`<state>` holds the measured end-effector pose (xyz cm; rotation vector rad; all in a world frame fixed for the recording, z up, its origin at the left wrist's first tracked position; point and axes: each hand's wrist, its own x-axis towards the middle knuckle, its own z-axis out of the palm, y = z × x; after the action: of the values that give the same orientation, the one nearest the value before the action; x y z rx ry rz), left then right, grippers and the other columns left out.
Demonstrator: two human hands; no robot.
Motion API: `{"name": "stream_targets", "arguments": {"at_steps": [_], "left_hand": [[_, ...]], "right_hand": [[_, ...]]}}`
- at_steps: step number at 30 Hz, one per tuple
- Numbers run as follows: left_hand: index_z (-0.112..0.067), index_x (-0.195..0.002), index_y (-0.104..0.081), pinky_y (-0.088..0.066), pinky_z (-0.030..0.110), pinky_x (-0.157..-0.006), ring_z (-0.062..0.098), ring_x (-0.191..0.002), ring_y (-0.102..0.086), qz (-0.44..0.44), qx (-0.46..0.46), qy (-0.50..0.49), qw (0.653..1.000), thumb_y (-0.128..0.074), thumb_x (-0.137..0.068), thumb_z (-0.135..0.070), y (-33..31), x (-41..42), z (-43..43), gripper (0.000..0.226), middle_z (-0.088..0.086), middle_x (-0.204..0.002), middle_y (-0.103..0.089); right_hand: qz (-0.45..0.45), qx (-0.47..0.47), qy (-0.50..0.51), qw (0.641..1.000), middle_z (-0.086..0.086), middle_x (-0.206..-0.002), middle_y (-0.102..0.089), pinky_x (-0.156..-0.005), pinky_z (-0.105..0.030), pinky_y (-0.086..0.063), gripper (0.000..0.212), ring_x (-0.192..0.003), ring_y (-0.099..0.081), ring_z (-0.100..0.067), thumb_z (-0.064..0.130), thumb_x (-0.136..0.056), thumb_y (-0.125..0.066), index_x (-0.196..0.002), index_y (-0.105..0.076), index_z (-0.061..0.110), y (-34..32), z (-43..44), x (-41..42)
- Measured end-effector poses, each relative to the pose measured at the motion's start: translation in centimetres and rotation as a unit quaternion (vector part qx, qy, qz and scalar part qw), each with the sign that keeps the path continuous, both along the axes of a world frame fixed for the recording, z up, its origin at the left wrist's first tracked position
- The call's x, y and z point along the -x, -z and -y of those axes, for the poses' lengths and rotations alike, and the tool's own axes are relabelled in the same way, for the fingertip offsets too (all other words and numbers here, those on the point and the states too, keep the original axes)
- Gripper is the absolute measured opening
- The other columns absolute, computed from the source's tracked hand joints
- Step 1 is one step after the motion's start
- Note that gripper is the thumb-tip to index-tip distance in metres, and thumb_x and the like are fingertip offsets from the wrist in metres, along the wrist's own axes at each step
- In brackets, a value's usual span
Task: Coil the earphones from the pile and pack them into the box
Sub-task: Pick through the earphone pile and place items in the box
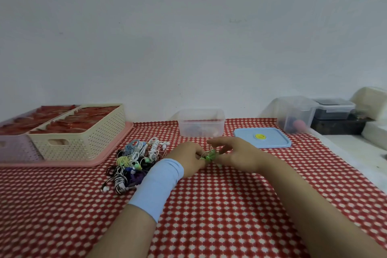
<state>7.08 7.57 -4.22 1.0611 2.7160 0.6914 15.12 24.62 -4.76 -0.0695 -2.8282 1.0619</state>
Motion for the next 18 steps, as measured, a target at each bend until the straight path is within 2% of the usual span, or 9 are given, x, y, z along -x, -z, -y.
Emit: {"name": "stream_targets", "arguments": {"at_steps": [2, 4, 7, 10, 13, 16, 18], "left_hand": [[-0.024, -0.113, -0.073, -0.049, 0.029, -0.079, 0.009, -0.080, -0.061, 0.000, -0.031, 0.007, 1.000, -0.064, -0.092, -0.030, -0.6, 0.7, 0.0, 0.023, -0.005, -0.094, -0.070], [-0.024, -0.116, -0.072, -0.046, 0.024, -0.073, 0.003, -0.072, -0.057, -0.001, -0.057, 0.016, 0.998, -0.064, -0.093, -0.031, -1.5, 1.4, 0.1, 0.025, -0.008, -0.087, -0.067], [-0.024, -0.115, -0.070, -0.050, 0.024, -0.079, 0.003, -0.080, -0.061, -0.010, -0.105, 0.010, 0.994, -0.066, -0.091, -0.029, -3.3, 2.9, 0.1, 0.025, -0.010, -0.092, -0.068], [-0.026, -0.110, -0.069, -0.052, 0.026, -0.083, 0.006, -0.083, -0.064, -0.029, -0.149, -0.013, 0.988, -0.070, -0.088, -0.029, -5.4, 5.3, -0.7, 0.022, -0.009, -0.091, -0.068], [-0.027, -0.105, -0.071, -0.052, 0.027, -0.085, 0.009, -0.088, -0.065, -0.037, -0.167, -0.028, 0.985, -0.072, -0.086, -0.029, -7.1, 8.2, -2.0, 0.020, -0.007, -0.094, -0.071], [-0.026, -0.105, -0.071, -0.052, 0.031, -0.089, 0.012, -0.093, -0.065, -0.048, -0.129, -0.042, 0.990, -0.072, -0.087, -0.030, -7.2, 10.9, -3.1, 0.019, -0.004, -0.101, -0.071], [-0.028, -0.104, -0.070, -0.052, 0.034, -0.091, 0.014, -0.095, -0.065, -0.050, -0.096, -0.055, 0.993, -0.071, -0.087, -0.030, -6.6, 12.6, -3.6, 0.017, -0.003, -0.106, -0.072]], "right_hand": [[-0.036, -0.015, 0.015, 0.999, 0.012, -0.124, -0.065, -0.086, -0.016, -0.044, 0.052, -0.098, -0.062, -0.002, 0.030, -0.084, -0.079, -0.134, -0.063, 0.026, 0.0, 0.0, 0.9], [-0.070, -0.002, 0.028, 0.997, 0.016, -0.106, -0.072, -0.082, -0.019, -0.050, 0.034, -0.087, -0.065, 0.000, 0.025, -0.083, -0.081, -0.116, -0.074, 0.027, -0.4, -0.3, 1.7], [-0.095, 0.038, 0.044, 0.994, 0.013, -0.094, -0.074, -0.077, -0.026, -0.054, 0.018, -0.077, -0.067, 0.000, 0.025, -0.081, -0.082, -0.098, -0.077, 0.029, -1.7, -0.8, 3.2], [-0.112, 0.026, 0.066, 0.991, 0.011, -0.092, -0.074, -0.077, -0.027, -0.054, 0.018, -0.078, -0.065, -0.002, 0.024, -0.079, -0.083, -0.095, -0.076, 0.026, -3.8, -1.5, 5.8], [-0.129, -0.015, 0.085, 0.988, 0.010, -0.097, -0.072, -0.071, -0.016, -0.045, 0.022, -0.078, -0.061, 0.001, 0.023, -0.080, -0.082, -0.100, -0.075, 0.024, -5.9, -2.4, 9.0], [-0.115, -0.061, 0.082, 0.988, 0.004, -0.103, -0.070, -0.063, -0.015, -0.041, 0.026, -0.075, -0.059, -0.006, 0.018, -0.083, -0.080, -0.108, -0.072, 0.021, -6.3, -3.1, 11.9], [-0.097, -0.094, 0.074, 0.988, 0.000, -0.108, -0.069, -0.069, -0.021, -0.044, 0.029, -0.081, -0.059, -0.013, 0.016, -0.084, -0.078, -0.113, -0.071, 0.018, -5.9, -3.1, 13.7]]}}
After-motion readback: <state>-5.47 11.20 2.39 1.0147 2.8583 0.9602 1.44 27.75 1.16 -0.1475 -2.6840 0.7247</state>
